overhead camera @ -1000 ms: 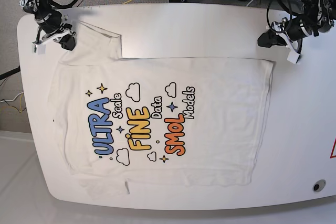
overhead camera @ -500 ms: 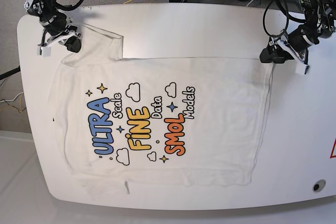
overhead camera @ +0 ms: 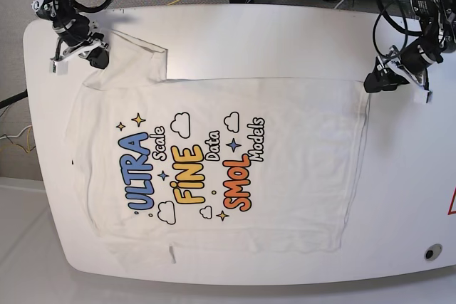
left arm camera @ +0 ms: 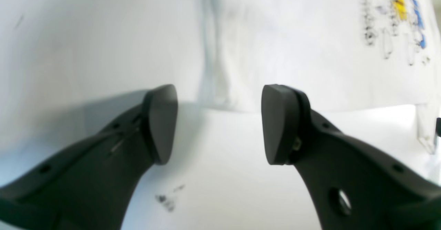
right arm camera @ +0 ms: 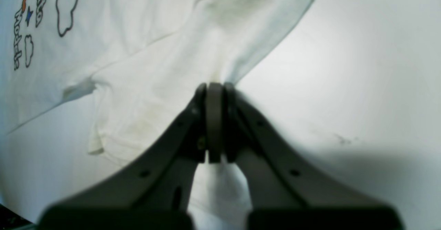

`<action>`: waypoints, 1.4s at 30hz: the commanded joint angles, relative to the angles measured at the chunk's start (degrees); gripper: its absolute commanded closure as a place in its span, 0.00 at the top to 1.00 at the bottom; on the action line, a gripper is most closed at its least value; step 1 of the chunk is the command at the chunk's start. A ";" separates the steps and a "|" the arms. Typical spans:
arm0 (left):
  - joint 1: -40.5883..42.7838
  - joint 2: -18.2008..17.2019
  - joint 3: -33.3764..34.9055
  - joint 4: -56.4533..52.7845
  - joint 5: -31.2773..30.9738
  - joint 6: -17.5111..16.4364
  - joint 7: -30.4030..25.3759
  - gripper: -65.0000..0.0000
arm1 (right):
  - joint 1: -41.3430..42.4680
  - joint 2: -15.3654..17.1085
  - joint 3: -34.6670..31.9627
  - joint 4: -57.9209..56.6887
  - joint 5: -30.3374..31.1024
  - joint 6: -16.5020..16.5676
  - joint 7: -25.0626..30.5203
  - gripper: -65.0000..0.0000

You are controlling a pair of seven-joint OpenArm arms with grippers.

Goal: Fold the T-shirt properly
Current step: 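Pull the shirt with both grippers toward the robot to straighten it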

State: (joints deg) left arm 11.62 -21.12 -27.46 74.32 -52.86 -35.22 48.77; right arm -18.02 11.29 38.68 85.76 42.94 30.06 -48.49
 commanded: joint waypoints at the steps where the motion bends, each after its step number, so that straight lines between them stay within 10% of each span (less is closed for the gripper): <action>1: -0.86 -0.69 -0.58 0.08 -1.67 -0.80 0.02 0.56 | 0.04 1.00 0.41 0.82 0.49 0.30 0.29 0.00; 11: -1.66 0.01 1.22 -1.61 -1.80 -0.60 2.75 0.48 | 0.01 0.87 0.31 0.79 0.18 0.18 0.33 0.00; 19: -0.10 0.04 1.72 0.32 0.81 1.06 2.08 0.03 | 0.18 0.73 -0.04 0.51 0.07 0.08 0.06 0.00; 42: 6.83 -0.33 -1.70 7.19 0.15 0.08 3.40 0.00 | -5.35 0.92 3.25 6.21 1.04 0.39 -1.57 0.00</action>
State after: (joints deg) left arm 18.20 -20.38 -28.25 80.01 -51.57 -34.39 52.93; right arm -22.74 11.29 41.25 89.76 42.81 30.02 -50.41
